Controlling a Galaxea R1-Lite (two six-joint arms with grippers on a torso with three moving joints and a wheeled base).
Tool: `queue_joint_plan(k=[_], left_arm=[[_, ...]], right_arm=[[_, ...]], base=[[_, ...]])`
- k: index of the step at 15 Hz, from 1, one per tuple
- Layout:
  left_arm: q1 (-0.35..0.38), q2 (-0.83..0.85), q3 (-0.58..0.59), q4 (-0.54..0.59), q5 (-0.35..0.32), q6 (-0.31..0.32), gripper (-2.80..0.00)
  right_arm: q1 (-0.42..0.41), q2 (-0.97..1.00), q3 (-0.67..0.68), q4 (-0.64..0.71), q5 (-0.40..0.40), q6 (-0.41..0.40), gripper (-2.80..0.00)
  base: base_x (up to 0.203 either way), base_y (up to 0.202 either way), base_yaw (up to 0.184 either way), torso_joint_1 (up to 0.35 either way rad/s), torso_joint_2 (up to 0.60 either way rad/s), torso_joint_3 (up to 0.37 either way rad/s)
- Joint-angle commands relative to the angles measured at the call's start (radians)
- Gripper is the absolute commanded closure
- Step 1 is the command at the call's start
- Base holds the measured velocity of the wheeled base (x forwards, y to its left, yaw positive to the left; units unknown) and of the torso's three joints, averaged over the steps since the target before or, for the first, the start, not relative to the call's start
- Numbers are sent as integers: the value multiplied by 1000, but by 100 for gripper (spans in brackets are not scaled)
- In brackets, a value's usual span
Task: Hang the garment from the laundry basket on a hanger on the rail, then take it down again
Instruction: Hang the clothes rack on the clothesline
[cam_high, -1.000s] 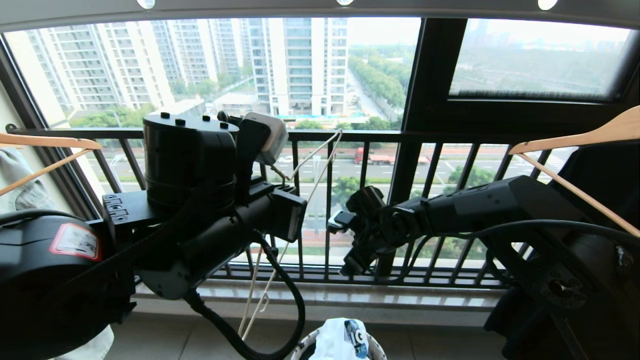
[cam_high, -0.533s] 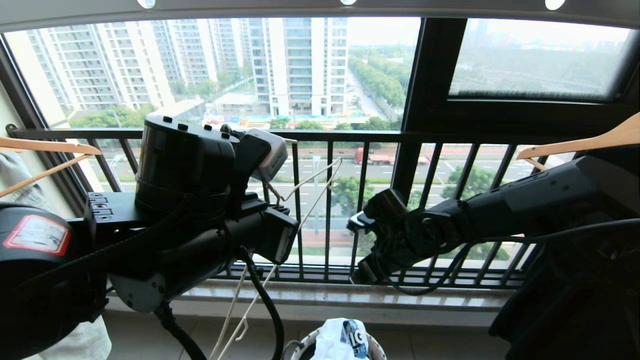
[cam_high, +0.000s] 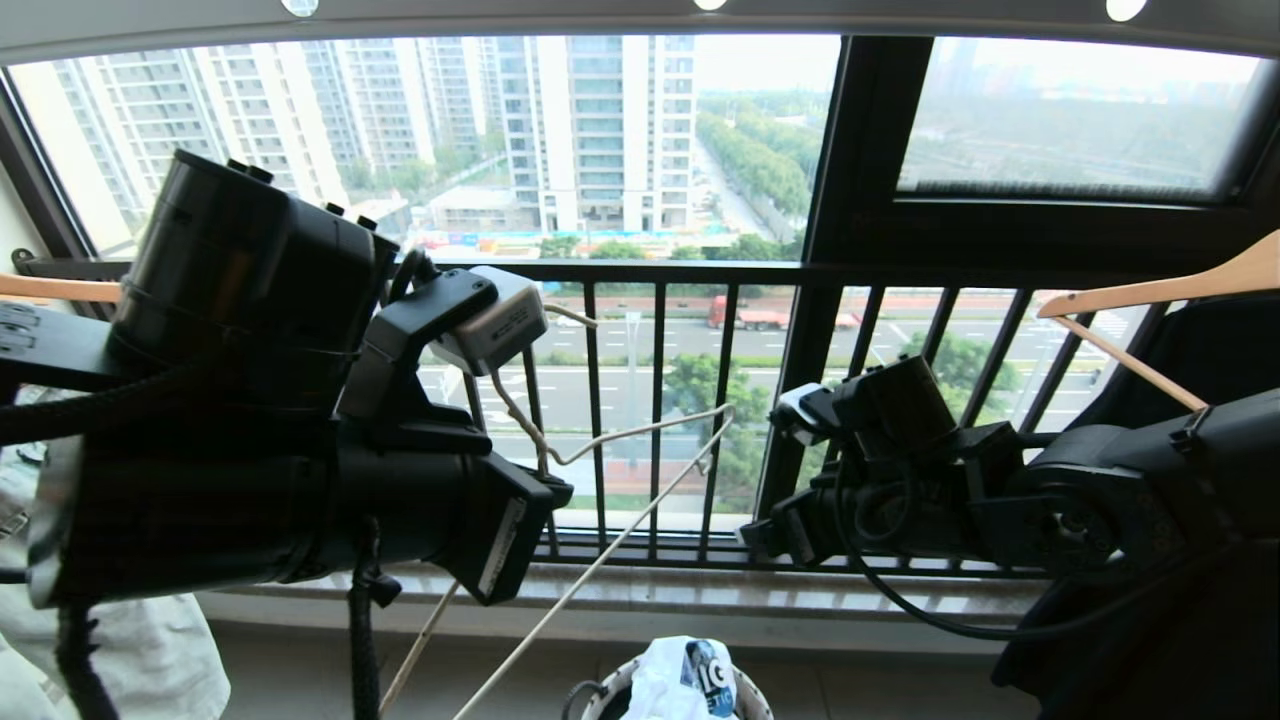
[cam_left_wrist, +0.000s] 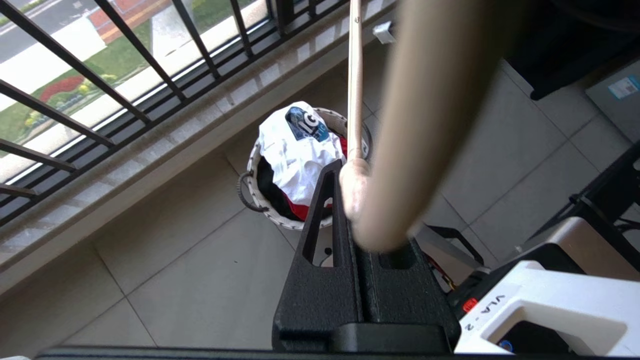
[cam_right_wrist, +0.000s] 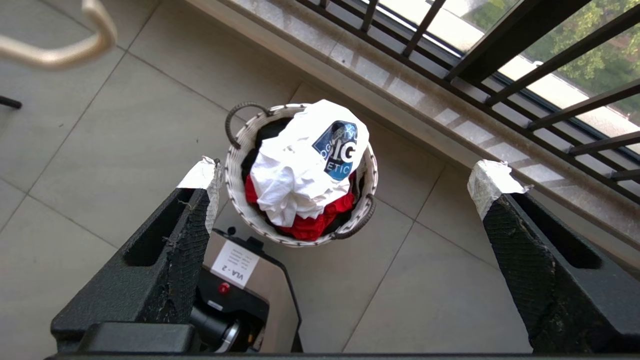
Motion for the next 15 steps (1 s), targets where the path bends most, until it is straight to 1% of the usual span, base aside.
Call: queue_joint_plan(k=[1,2,3,5,7,9,12,14,15], left_arm=[[25,-68,-24,88,-118,-3,0],[27,-72,-25,111,-154,-4,0],[28,-67,-32,134,-167,0,0],[27,-76,-63,191,-172,9,0],[26,-94,-101,274,-169,10,0],[31,-131,-120,311,-152,8,0],[44,-181,-116,337,-37,10,0],[98,-189,-116,335,7,8,0],[125,-205,-121,333,17,8,0]], right_arm=[[3,-55,-17,47,0,0,-280],[-3,-55,-16,48,-2,0,0],[-6,-56,-18,49,-2,-2,0],[-6,-54,-20,66,-15,0,0],[-7,-52,-22,68,-29,0,0],[-11,-58,-22,68,-58,-4,0],[-11,-98,-14,69,-88,-29,0],[-11,-82,-17,64,-106,-29,0],[-10,-77,-18,62,-121,-28,0]], base=[[0,0,0,0,0,0],[0,0,0,0,0,0],[0,0,0,0,0,0],[0,0,0,0,0,0],[0,0,0,0,0,0],[0,0,0,0,0,0],[0,0,0,0,0,0],[0,0,0,0,0,0],[0,0,0,0,0,0]])
